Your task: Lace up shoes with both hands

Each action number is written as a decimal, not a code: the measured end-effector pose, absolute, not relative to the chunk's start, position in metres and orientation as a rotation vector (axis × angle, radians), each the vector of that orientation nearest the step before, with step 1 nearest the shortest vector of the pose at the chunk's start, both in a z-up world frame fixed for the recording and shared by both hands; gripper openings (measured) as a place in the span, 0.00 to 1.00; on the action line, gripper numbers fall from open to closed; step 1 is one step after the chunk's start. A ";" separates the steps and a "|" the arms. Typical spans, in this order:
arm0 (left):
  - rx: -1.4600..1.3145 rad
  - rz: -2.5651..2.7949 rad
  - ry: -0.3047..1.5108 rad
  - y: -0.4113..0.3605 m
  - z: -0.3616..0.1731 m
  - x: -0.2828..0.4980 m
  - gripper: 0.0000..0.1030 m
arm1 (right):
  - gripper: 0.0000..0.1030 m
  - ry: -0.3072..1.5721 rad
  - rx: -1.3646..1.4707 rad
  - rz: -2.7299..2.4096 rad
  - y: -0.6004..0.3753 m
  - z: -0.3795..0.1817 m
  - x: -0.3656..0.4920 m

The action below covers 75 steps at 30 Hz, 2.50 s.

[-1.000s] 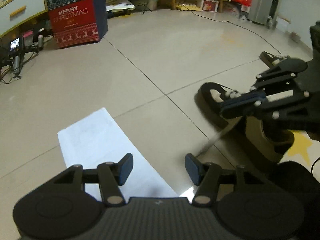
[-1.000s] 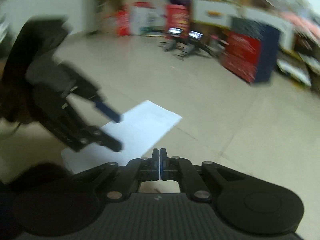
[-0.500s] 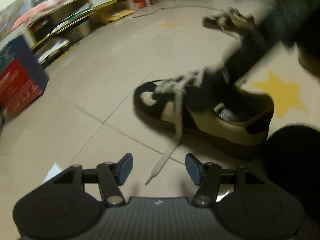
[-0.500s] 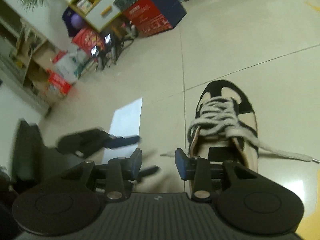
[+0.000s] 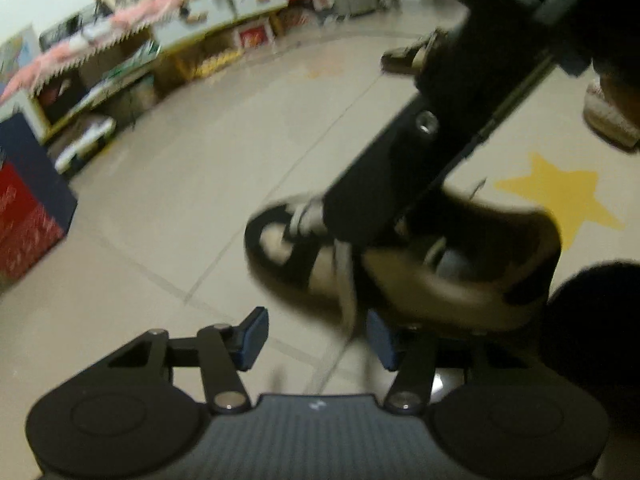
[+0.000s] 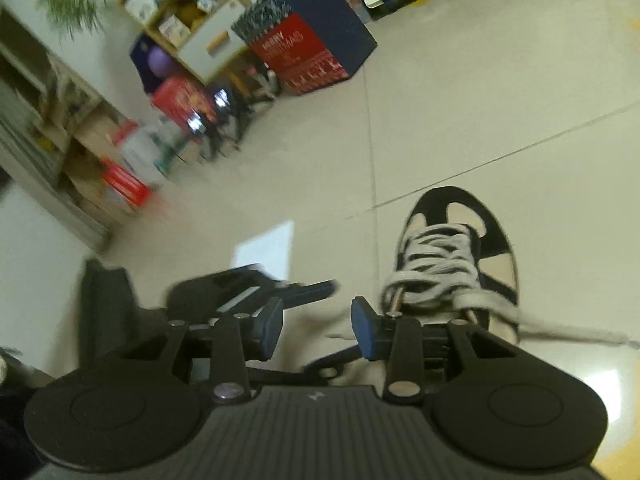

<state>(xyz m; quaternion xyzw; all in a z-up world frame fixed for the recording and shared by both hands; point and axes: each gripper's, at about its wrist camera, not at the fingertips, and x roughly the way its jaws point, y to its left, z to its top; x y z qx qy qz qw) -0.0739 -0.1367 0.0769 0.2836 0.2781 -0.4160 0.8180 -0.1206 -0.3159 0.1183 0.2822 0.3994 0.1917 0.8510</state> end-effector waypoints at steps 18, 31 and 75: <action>0.375 -0.872 0.674 -0.136 0.090 -0.053 0.01 | 0.40 0.807 0.672 0.333 -0.344 0.104 -0.137; 0.273 -0.763 0.717 -0.138 0.114 -0.068 0.01 | 0.43 0.866 1.199 0.298 -0.353 0.059 -0.098; 0.477 -0.601 0.599 -0.141 0.125 -0.075 0.03 | 0.06 0.699 1.050 0.323 -0.318 0.102 -0.078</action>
